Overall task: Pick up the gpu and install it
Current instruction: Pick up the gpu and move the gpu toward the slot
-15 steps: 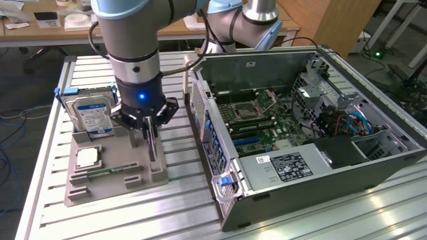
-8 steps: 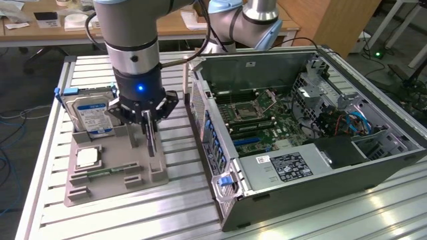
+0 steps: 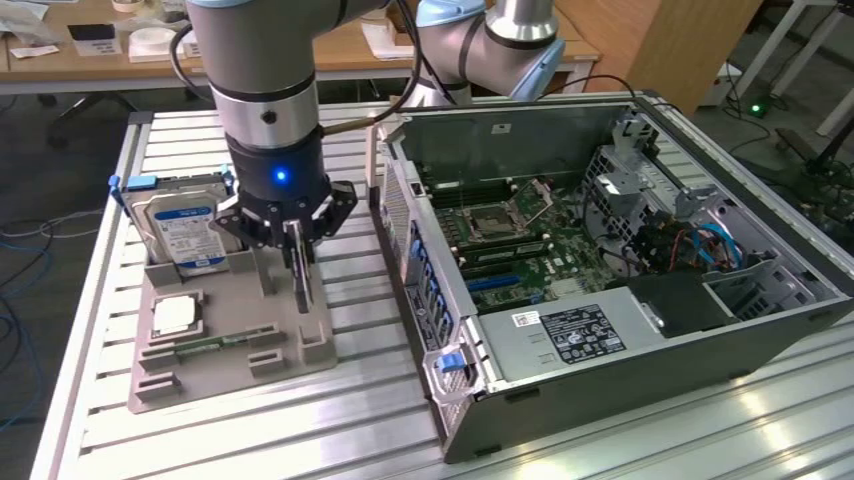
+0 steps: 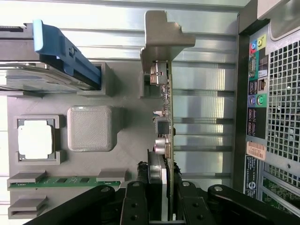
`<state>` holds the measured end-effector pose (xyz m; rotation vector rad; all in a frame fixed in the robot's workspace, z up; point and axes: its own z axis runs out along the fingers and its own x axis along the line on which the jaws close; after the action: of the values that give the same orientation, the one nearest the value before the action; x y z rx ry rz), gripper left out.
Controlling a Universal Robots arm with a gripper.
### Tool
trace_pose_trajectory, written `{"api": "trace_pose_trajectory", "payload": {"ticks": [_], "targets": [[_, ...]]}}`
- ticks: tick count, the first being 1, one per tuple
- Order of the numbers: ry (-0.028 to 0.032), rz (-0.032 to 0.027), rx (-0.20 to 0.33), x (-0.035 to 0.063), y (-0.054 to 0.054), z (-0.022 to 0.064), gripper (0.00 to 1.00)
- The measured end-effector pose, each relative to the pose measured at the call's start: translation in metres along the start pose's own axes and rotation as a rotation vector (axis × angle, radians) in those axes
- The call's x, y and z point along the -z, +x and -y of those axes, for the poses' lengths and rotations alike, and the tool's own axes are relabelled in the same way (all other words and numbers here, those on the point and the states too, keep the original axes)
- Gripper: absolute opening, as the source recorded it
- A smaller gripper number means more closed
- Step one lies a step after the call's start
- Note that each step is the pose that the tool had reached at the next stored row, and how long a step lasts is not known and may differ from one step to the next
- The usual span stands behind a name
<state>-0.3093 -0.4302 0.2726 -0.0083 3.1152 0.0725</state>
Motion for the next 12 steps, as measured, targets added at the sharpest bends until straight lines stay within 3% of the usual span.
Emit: {"api": "trace_pose_trajectory", "payload": {"ticks": [12], "targets": [[-0.0033,0.0002,0.0,0.0127,0.0,-0.0006,0.28]]}}
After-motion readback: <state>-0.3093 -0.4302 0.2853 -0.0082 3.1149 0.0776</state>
